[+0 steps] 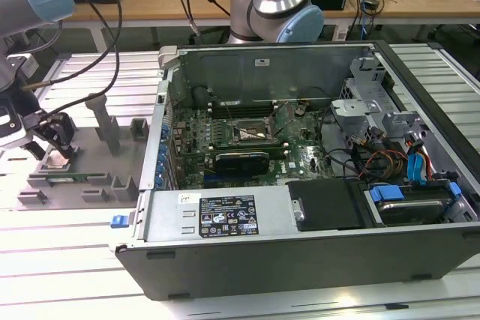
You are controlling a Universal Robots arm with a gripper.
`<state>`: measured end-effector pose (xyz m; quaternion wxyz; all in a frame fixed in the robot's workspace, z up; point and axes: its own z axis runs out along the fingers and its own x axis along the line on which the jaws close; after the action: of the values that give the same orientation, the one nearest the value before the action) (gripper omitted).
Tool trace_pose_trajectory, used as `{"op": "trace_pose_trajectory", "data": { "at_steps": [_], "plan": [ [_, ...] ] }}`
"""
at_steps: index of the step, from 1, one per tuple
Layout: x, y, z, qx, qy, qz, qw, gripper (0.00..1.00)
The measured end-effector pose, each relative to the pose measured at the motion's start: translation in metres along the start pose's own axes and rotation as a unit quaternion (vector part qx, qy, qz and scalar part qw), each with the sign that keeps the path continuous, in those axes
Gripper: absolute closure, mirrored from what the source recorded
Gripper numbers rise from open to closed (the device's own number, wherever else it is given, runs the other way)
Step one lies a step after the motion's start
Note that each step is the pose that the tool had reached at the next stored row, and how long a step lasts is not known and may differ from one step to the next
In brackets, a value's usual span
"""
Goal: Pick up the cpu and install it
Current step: 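Pick up the cpu and move it towards the insertion slot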
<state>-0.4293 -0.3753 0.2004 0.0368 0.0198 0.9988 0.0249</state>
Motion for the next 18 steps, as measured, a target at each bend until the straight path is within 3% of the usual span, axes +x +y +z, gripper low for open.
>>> {"op": "trace_pose_trajectory", "data": {
  "at_steps": [3,18],
  "plan": [
    [0.0003,-0.0001,0.0043,-0.0001,0.0035,-0.003,1.0,0.4],
    [-0.0025,0.0023,0.0108,-0.003,0.0042,-0.007,1.0,0.4]
  ]
}}
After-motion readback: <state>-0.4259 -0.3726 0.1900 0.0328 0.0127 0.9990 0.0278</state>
